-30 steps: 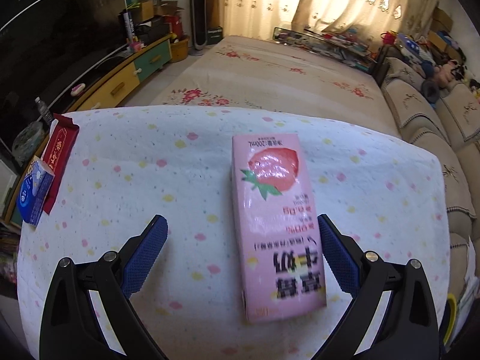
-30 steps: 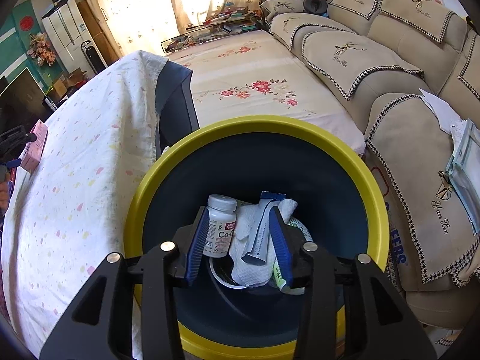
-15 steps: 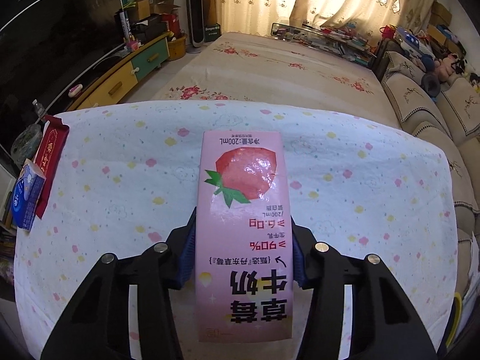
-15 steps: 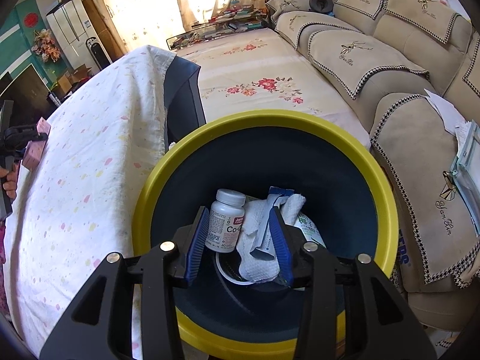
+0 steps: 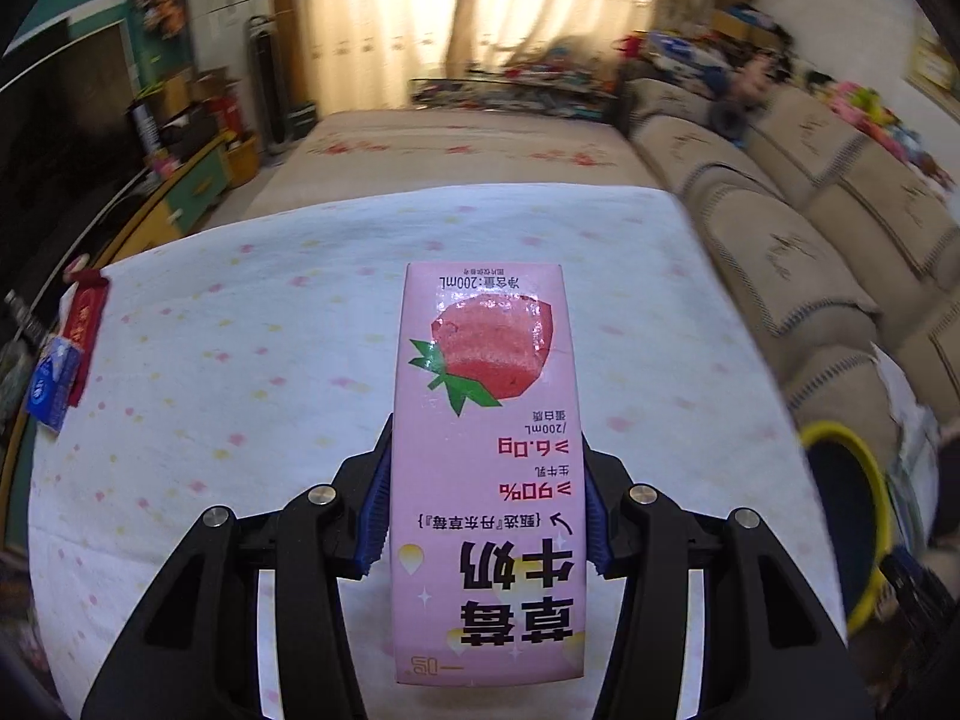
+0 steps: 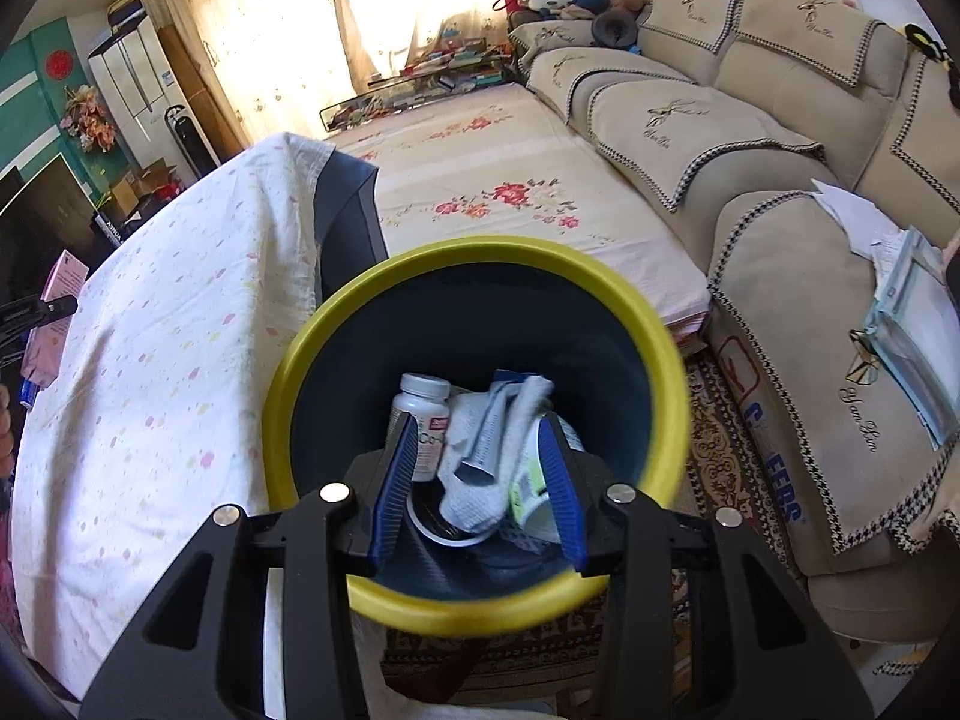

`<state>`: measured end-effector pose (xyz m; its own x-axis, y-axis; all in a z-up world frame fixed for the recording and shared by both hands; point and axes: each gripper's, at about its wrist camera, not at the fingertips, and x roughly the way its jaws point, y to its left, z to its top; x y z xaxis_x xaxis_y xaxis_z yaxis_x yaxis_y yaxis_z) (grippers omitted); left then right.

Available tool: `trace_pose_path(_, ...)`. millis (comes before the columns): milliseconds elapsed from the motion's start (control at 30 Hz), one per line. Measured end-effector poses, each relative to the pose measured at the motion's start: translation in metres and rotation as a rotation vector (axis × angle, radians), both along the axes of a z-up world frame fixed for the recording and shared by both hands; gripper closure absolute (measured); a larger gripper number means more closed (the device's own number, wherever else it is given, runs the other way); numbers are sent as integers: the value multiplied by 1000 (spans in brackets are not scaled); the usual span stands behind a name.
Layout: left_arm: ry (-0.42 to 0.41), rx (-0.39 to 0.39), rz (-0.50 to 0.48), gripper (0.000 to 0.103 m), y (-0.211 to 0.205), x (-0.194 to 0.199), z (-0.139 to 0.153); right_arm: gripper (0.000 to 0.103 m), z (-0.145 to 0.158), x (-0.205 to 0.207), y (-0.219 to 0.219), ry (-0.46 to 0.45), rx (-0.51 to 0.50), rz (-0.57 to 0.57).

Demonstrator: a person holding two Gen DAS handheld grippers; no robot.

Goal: Collect trash
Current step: 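Carry the milk carton into the yellow bin and open the left gripper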

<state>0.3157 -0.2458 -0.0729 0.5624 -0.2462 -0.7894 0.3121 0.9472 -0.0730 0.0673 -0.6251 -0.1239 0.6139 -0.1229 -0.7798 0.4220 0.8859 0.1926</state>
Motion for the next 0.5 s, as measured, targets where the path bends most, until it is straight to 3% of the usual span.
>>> trace_pose_path(233, 11, -48, -252, 53, -97, -76, 20, 63, 8, -44, -15, -28, -11, -51)
trace_pose_path(500, 79, -20, -431, 53, -214, -124, -4, 63, 1, -82, -36, -22, 8, -103)
